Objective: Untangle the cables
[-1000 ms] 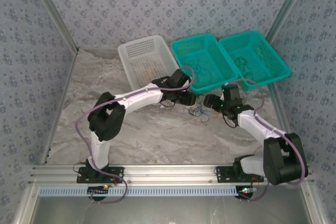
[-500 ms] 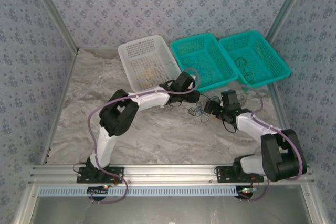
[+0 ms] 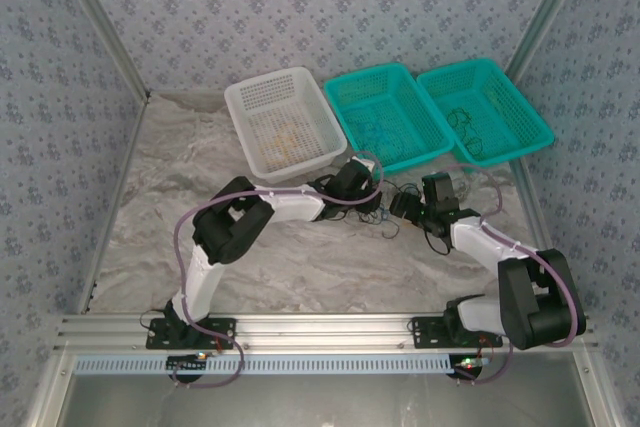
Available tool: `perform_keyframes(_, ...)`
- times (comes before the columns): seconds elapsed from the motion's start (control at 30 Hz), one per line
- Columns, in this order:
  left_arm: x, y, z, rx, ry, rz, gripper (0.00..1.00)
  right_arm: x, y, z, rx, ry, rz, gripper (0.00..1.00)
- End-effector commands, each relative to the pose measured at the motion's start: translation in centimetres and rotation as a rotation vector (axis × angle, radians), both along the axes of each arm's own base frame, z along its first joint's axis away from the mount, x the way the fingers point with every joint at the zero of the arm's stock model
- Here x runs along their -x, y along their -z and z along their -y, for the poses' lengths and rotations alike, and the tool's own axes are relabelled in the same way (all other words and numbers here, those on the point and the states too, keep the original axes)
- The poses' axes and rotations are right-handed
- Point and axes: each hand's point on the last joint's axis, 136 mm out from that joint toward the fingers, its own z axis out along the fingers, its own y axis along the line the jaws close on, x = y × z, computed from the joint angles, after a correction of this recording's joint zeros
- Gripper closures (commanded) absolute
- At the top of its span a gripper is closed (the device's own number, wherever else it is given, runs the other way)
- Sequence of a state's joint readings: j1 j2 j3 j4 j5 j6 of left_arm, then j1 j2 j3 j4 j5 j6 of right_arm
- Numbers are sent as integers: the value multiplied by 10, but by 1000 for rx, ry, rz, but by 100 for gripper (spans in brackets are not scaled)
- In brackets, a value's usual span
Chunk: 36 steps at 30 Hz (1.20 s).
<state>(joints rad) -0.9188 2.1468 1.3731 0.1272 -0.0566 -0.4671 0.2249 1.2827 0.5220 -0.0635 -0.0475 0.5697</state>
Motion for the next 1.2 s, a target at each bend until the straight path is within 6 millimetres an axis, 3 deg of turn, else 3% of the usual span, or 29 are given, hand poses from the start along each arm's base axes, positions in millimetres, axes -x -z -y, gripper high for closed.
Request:
perform_keyframes(0.0, -9, -21, 5, 32, -6, 86, 48, -1, -3, 3, 5, 25, 15, 15)
perform_keyframes(0.1, -14, -17, 6, 34, -16, 101, 49, 1, -4, 4, 10, 25, 16, 15)
perform_keyframes(0.27, -19, -19, 6, 45, -32, 125, 68, 3, -5, 7, 20, 33, 22, 15)
perform_keyframes(0.37, -15, -16, 7, 45, -16, 111, 73, 5, -7, 9, 25, 42, 28, 15)
perform_keyframes(0.47, -12, -13, 9, 47, -4, 100, 71, 4, -10, 11, 27, 47, 38, 15)
perform_keyframes(0.63, -13, -9, 9, 41, -5, 92, 55, 4, -13, 11, 25, 46, 44, 15)
perform_keyframes(0.73, -12, -3, 10, 30, -4, 83, 56, 6, -13, 12, 29, 51, 43, 15)
perform_keyframes(0.83, -13, 0, 9, 25, -8, 82, 63, 8, -14, 13, 32, 53, 47, 15)
perform_keyframes(0.97, -15, -6, 8, 28, -16, 91, 80, 8, -18, 14, 34, 56, 60, 15)
perform_keyframes(1.1, -12, -30, 9, 60, -16, 93, 100, 7, -23, 11, 24, 26, 91, 14)
perform_keyframes(1.17, -7, -49, 7, 78, -19, 97, 100, 7, -32, 9, 20, 0, 125, 13)
